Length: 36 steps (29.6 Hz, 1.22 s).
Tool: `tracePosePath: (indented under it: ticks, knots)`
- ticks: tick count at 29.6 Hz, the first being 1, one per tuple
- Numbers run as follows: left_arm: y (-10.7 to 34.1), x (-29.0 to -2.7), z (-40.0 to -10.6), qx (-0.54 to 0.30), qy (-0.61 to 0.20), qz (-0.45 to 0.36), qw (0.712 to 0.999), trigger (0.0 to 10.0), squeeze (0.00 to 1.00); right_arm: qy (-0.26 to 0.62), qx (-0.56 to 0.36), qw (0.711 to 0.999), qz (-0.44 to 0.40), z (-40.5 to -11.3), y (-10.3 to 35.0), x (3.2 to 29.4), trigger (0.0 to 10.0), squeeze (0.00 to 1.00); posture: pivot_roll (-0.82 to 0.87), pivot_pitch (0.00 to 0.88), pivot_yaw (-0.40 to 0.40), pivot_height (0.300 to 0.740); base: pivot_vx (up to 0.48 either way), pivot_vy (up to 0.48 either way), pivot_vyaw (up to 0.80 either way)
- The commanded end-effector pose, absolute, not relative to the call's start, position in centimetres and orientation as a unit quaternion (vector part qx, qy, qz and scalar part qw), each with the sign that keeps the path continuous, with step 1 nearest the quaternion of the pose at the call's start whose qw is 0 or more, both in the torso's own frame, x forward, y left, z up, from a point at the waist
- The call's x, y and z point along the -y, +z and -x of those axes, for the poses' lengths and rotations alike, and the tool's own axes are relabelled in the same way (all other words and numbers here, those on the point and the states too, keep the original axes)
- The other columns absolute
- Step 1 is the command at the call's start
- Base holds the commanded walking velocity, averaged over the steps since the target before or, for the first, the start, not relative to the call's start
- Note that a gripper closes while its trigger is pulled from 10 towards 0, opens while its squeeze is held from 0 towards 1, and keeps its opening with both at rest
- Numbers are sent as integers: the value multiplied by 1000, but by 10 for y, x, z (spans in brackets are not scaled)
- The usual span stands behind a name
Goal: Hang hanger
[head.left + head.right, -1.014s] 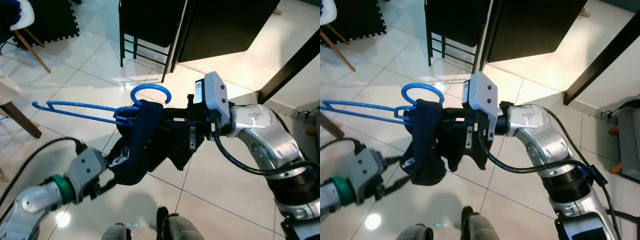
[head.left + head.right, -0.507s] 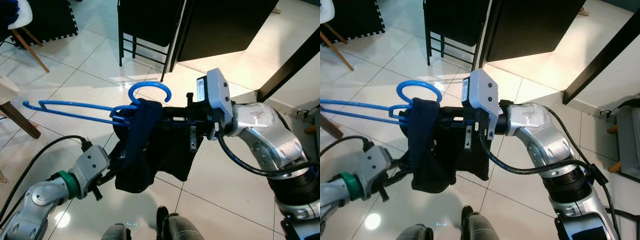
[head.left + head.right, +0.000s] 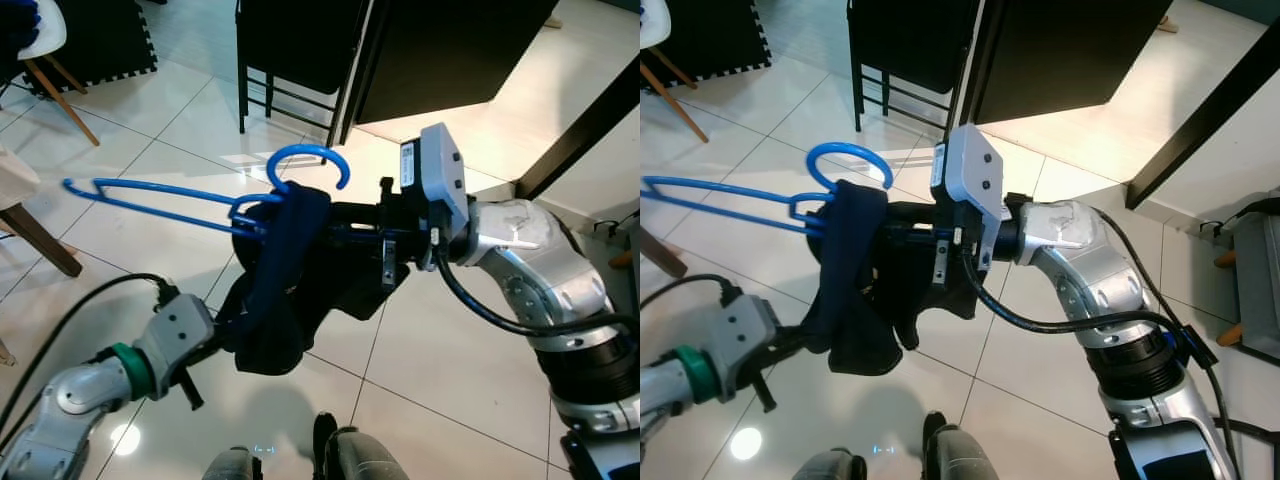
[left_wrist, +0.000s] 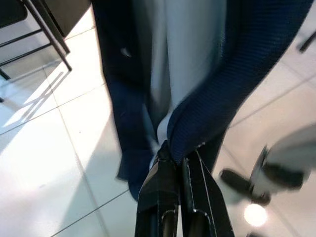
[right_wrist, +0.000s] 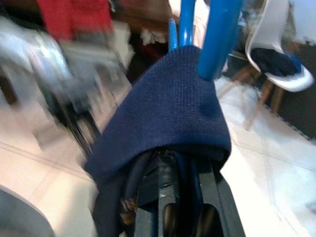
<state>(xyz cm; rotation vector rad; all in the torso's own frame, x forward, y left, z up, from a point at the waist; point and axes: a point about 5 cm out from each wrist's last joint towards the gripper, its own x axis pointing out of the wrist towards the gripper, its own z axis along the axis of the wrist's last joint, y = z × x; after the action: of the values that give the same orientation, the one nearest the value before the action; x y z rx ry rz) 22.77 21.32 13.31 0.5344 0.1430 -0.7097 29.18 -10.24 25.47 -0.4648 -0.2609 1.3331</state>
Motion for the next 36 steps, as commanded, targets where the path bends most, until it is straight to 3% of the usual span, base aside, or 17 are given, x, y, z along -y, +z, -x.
tracePosePath:
  ticks: [1,8,13,21,24,30,33,36]
  knots:
    - [138,-219,-220,-75,-342,-269,897,10000,0,606,105,746,255,-294,241,107,0,0,71,130,-38,740,0,0,0]
    - [156,-239,-209,-81,-342,-323,879,10000,0,610,49,710,348,-293,210,125,0,0,94,134,-40,740,0,0,0]
    - [167,-244,-211,-70,-330,-342,877,10000,0,629,15,701,336,-293,194,128,0,0,101,131,-34,740,0,0,0]
    - [178,-261,-220,-57,-267,-369,888,10000,0,689,-50,642,332,-274,176,143,0,0,99,127,-32,740,0,0,0]
    - [179,-264,-221,-60,-264,-374,887,10000,0,699,-57,635,324,-270,173,143,0,0,98,125,-30,740,0,0,0]
    - [175,-263,-220,-67,-267,-373,886,10000,0,711,-42,653,258,-269,188,140,0,0,97,125,-28,740,0,0,0]
    - [174,-261,-221,-66,-267,-374,885,10000,0,714,-44,649,260,-269,190,140,0,0,94,128,-27,740,0,0,0]
    - [180,-255,-228,-43,-261,-367,892,10000,0,736,-73,606,291,-259,178,140,0,0,92,128,-28,740,0,0,0]
